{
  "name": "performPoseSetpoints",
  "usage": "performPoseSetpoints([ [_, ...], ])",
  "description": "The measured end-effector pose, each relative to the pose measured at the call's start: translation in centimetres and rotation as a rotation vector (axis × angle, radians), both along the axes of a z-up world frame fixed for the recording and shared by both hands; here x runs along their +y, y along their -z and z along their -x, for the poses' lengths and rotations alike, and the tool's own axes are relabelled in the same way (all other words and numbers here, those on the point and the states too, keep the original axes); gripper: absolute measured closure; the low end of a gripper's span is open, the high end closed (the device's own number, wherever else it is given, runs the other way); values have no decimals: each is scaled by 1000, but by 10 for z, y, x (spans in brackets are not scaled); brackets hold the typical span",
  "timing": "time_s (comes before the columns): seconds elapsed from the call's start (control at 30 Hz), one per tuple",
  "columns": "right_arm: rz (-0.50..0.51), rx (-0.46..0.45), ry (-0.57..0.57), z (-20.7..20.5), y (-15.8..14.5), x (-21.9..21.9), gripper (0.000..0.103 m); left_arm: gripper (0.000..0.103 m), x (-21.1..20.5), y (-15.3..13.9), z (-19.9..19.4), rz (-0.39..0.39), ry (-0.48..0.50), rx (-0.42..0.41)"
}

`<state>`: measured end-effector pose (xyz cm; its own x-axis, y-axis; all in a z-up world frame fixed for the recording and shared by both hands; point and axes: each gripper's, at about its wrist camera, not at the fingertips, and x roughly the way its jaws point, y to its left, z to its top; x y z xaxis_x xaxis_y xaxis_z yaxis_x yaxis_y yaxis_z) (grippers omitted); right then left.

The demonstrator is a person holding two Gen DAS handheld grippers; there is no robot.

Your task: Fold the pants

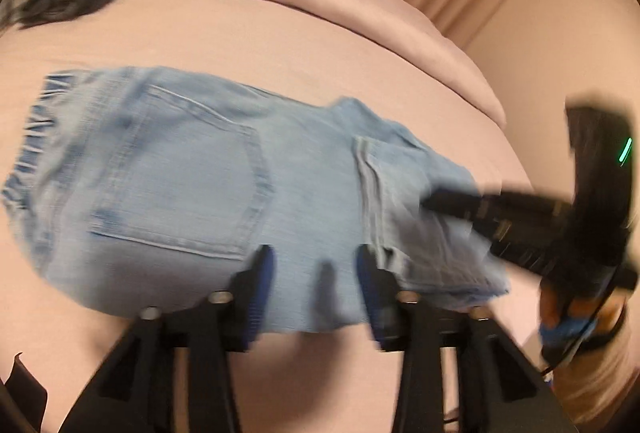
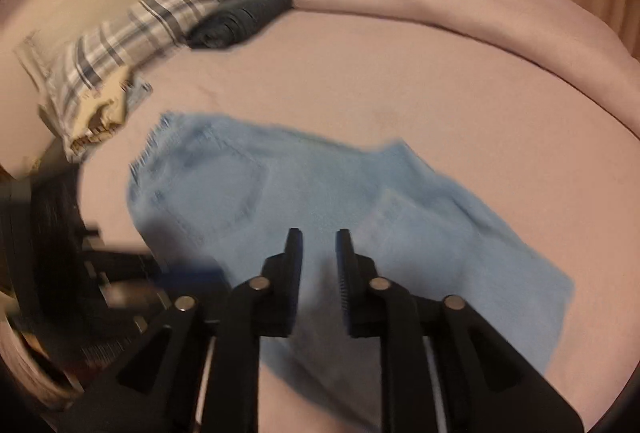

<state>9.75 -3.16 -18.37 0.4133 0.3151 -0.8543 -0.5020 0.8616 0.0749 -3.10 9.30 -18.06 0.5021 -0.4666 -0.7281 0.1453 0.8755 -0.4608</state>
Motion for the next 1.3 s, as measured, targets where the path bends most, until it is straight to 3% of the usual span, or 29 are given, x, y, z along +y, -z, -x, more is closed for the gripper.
performPoseSetpoints([
  [0.07,68,33,22,-1,25,4,82,56,5,0,1,-8,-21,3],
  [0.13,52,105,0,2,48,13,81,56,8,-3,2,-31,-43,0],
  [0.17,52,58,-16,6,51,21,81,56,10,-5,1,-44,-54,-1],
  [0.2,47,40,-23,4,52,29,79,56,12,-7,3,-55,-62,-5],
  [0.23,27,63,-18,1,51,36,70,56,15,-10,5,-67,-74,-12],
  [0.27,-11,88,-18,-2,47,38,68,56,20,-12,0,-74,-82,-16],
  [0.33,-67,96,-40,-1,34,42,75,56,25,-16,6,-93,-100,-36],
  [0.43,-65,32,-65,15,14,51,74,54,31,-18,10,-122,-133,-53],
  [0.57,-45,86,-60,20,35,53,70,54,46,-19,17,-123,-184,-62],
  [0.6,-18,125,-71,19,52,59,70,53,54,-18,20,-107,-201,-57],
  [0.67,-26,92,-79,21,54,52,70,53,69,-14,27,-73,-232,-45],
  [0.77,-131,159,-64,13,42,57,70,53,99,-9,40,34,-292,-33],
  [0.9,-139,78,-75,18,19,62,70,34,134,7,53,173,-395,-1],
  [1.03,-170,79,-51,18,15,56,70,34,150,27,49,295,-440,54],
  [1.3,-191,95,2,20,17,40,69,34,141,38,17,326,-414,60],
])
